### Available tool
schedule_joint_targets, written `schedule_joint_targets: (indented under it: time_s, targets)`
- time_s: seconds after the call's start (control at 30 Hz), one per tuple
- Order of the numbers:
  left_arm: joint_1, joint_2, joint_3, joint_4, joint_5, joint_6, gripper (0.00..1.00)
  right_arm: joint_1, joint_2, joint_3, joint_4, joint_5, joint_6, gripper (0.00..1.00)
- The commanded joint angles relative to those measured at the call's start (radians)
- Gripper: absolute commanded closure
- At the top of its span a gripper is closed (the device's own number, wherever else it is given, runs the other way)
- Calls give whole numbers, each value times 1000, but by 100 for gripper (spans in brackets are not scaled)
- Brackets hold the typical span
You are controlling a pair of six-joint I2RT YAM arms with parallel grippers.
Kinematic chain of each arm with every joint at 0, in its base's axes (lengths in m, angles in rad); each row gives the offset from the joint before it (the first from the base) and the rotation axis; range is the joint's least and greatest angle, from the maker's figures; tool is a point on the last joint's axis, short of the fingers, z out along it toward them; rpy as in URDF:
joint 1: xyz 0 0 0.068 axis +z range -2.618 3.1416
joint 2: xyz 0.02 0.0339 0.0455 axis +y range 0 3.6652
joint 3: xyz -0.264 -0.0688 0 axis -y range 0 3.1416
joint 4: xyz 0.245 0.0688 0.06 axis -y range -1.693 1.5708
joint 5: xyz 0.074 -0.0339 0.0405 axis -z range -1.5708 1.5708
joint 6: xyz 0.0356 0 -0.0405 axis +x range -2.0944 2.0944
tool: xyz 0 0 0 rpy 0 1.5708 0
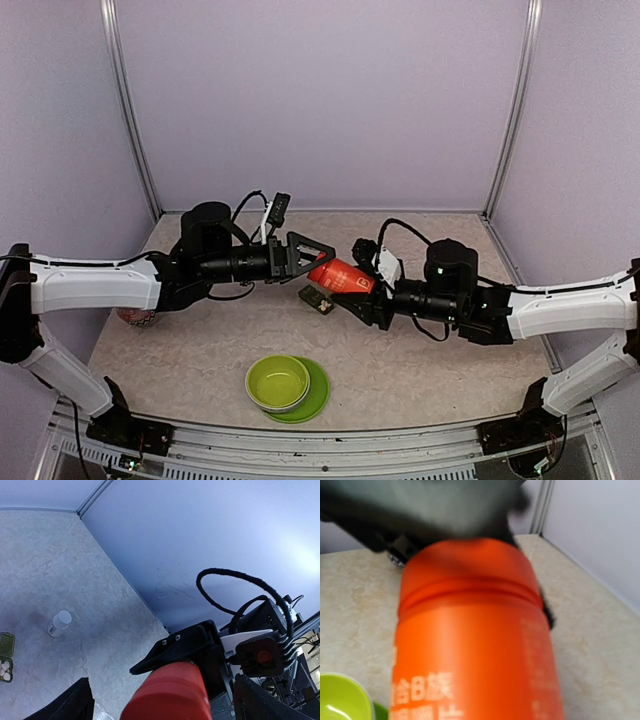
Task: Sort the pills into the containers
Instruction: Screw the lid of the pill bottle onto the pill bottle.
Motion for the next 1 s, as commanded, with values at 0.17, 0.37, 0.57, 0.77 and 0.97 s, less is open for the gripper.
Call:
schedule_joint_targets:
  time_s: [0.17,0.37,0.57,0.77,0.97]
  targets:
    - [19,-8,21,-30,25,6,10,3,-72,-42,52,91,-85,60]
    - [19,7,22,34,80,-15,13,4,-61,-47,62,101,-76,60]
    - [15,36,33,54,127,-26,18,4,-59,-52,68,95,-63,60]
    - [13,48,31,67,141,-29,21,4,-52,-55,75,87,-58,60]
    - [14,47,25,90,142,-29,39,3,-44,-59,76,91,-61,60]
